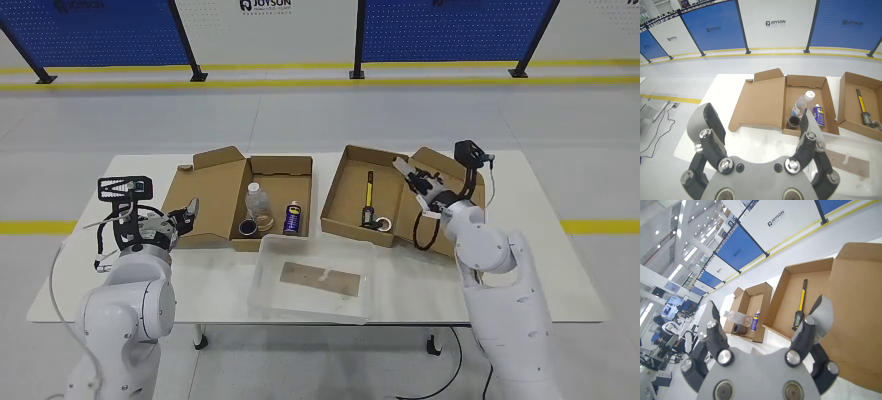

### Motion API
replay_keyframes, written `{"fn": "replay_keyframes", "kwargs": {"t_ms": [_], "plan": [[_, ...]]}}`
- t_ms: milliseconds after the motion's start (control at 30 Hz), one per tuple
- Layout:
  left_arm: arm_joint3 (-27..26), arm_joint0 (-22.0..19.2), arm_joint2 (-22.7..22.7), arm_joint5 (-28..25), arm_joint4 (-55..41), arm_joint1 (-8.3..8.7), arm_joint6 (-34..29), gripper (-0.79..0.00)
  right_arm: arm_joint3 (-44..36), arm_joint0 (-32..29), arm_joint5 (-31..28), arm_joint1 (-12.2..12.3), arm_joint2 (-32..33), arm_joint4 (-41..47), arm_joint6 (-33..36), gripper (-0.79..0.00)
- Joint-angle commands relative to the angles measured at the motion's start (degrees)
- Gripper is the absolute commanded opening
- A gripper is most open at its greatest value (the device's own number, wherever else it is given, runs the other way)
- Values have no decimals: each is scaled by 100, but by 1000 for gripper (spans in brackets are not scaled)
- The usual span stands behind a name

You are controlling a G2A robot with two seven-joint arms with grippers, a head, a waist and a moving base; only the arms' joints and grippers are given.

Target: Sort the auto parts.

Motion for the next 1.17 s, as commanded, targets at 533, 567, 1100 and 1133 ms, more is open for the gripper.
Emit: {"fn": "replay_keyframes", "kwargs": {"t_ms": [533,567,1100,1133], "plan": [[0,0,0,0,0,0,0,-1,-1111,-958,-182,163,747,-50,387,0],[0,0,0,0,0,0,0,0,-1111,-959,-182,163,747,-49,386,0],[0,0,0,0,0,0,0,0,-1111,-959,-181,163,747,-49,386,0],[0,0,0,0,0,0,0,0,-1111,-959,-181,163,747,-49,386,0]]}}
